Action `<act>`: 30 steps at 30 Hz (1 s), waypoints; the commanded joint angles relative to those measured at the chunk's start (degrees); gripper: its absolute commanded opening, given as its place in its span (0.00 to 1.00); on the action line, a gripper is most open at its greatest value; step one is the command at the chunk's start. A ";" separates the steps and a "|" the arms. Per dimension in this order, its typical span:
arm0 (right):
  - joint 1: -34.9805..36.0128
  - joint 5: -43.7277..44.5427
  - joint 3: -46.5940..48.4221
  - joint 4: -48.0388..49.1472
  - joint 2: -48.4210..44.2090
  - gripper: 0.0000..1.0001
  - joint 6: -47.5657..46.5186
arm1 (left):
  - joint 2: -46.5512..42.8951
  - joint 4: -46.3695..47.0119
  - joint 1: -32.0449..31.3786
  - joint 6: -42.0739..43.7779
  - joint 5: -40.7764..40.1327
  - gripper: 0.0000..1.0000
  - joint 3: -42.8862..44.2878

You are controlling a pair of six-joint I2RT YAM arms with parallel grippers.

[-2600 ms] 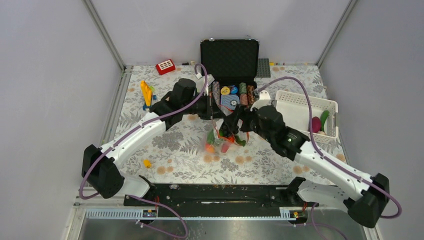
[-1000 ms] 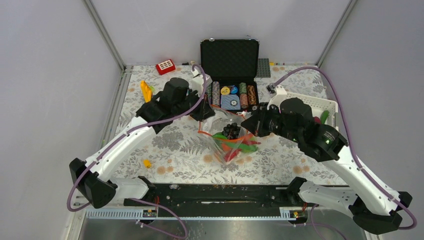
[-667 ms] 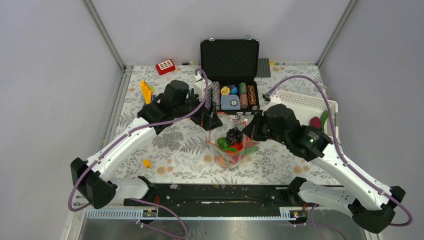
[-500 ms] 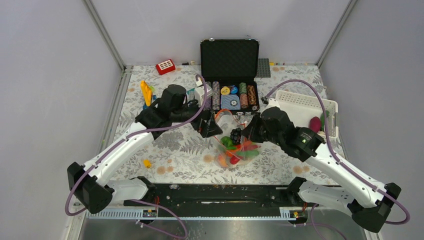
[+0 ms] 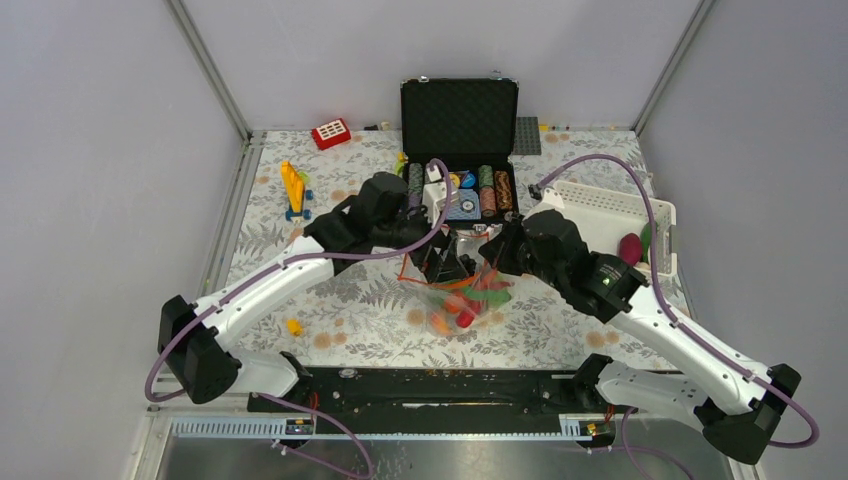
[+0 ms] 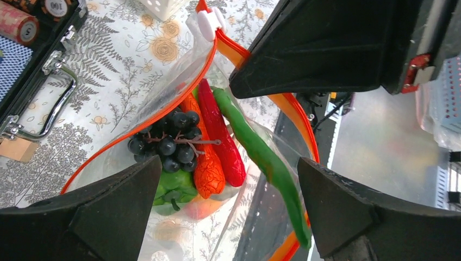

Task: Place the food in the zip-top bag and seal the zipper
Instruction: Adjust the zipper food storage bag at the center of the board, then adjust the fake food in the zipper food storage bag.

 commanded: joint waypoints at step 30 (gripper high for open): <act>0.21 4.64 -3.92 4.38 -8.01 0.00 -2.46 | 0.98 -5.14 -8.95 0.59 -10.97 0.64 -8.67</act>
